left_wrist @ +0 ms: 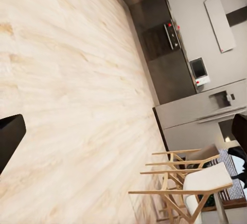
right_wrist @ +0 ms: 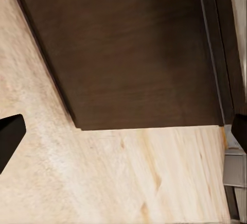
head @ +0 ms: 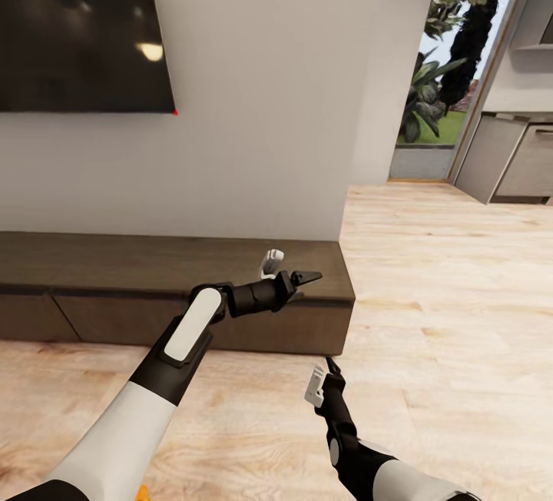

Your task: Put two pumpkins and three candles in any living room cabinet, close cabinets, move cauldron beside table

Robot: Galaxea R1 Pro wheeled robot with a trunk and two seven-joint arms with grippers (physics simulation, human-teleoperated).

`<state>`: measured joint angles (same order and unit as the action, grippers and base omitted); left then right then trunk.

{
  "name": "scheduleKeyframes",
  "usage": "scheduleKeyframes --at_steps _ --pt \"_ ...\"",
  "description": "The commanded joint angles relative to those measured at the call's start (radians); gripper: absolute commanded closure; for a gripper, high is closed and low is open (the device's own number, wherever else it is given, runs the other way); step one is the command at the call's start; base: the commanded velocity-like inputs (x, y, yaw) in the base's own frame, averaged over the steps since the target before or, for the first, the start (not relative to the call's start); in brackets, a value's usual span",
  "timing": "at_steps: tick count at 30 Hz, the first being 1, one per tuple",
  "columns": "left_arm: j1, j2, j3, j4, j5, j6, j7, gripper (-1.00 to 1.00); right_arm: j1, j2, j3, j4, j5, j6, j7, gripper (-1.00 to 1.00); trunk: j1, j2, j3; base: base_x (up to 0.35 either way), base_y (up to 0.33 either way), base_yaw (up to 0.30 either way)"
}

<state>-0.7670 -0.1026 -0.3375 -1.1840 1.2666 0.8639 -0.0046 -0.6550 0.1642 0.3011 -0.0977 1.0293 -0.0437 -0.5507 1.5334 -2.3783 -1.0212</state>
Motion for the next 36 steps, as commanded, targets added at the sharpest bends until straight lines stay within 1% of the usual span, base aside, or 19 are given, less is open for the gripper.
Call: scheduleKeyframes --at_steps 1,3,5,12,17,23,27,29,34,36 --pt "0.0 0.0 0.0 0.0 0.0 0.0 0.0 -1.0 0.0 0.0 0.0 0.0 0.0 0.0 -0.008 -1.0 0.004 -0.007 -0.003 0.0 0.0 0.0" --pt "0.0 0.0 0.0 0.0 0.0 0.0 0.0 -1.0 0.0 0.001 0.0 0.001 0.001 -0.001 -0.05 -1.0 0.012 -0.021 -0.009 0.0 0.0 0.0" --pt "0.0 0.0 0.0 0.0 0.0 0.0 0.0 -1.0 0.0 0.001 0.0 0.001 0.001 -0.001 -0.071 -1.0 0.019 -0.035 -0.016 0.0 0.0 0.0" --pt "0.0 -0.002 -0.001 0.0 0.0 0.0 0.0 -1.0 0.001 0.003 0.001 0.001 0.002 -0.001 -0.098 -1.0 0.046 -0.084 -0.038 0.0 0.0 0.0" --pt "0.0 -0.002 -0.002 0.0 0.0 0.0 0.0 -1.0 0.002 0.004 0.001 0.002 0.003 -0.001 -0.104 -1.0 0.065 -0.119 -0.053 0.0 0.0 0.0" --pt "0.0 -0.002 -0.002 0.0 0.0 0.0 0.0 -1.0 0.003 0.005 0.002 0.003 0.003 -0.001 -0.108 -1.0 0.069 -0.123 -0.076 0.0 0.0 0.0" --pt "0.0 -0.002 -0.002 0.0 0.0 0.0 0.0 -1.0 0.003 0.005 0.003 0.003 0.006 -0.002 -0.137 -1.0 0.071 -0.124 -0.092 0.0 0.0 0.0" --pt "0.0 -0.002 -0.002 0.0 0.0 0.0 0.0 -1.0 0.003 0.005 0.003 0.002 0.017 -0.002 -0.146 -1.0 0.072 -0.124 -0.099 0.0 0.0 0.0" --pt "0.0 -0.002 -0.002 0.0 0.0 0.0 0.0 -1.0 0.003 0.006 0.003 0.001 0.024 0.001 -0.154 -1.0 0.074 -0.126 -0.119 0.0 0.0 0.0" --pt "0.0 -0.002 -0.002 0.0 0.0 0.0 0.0 -1.0 0.003 0.006 0.003 0.001 0.025 0.001 -0.174 -1.0 0.075 -0.126 -0.127 0.0 0.0 0.0"
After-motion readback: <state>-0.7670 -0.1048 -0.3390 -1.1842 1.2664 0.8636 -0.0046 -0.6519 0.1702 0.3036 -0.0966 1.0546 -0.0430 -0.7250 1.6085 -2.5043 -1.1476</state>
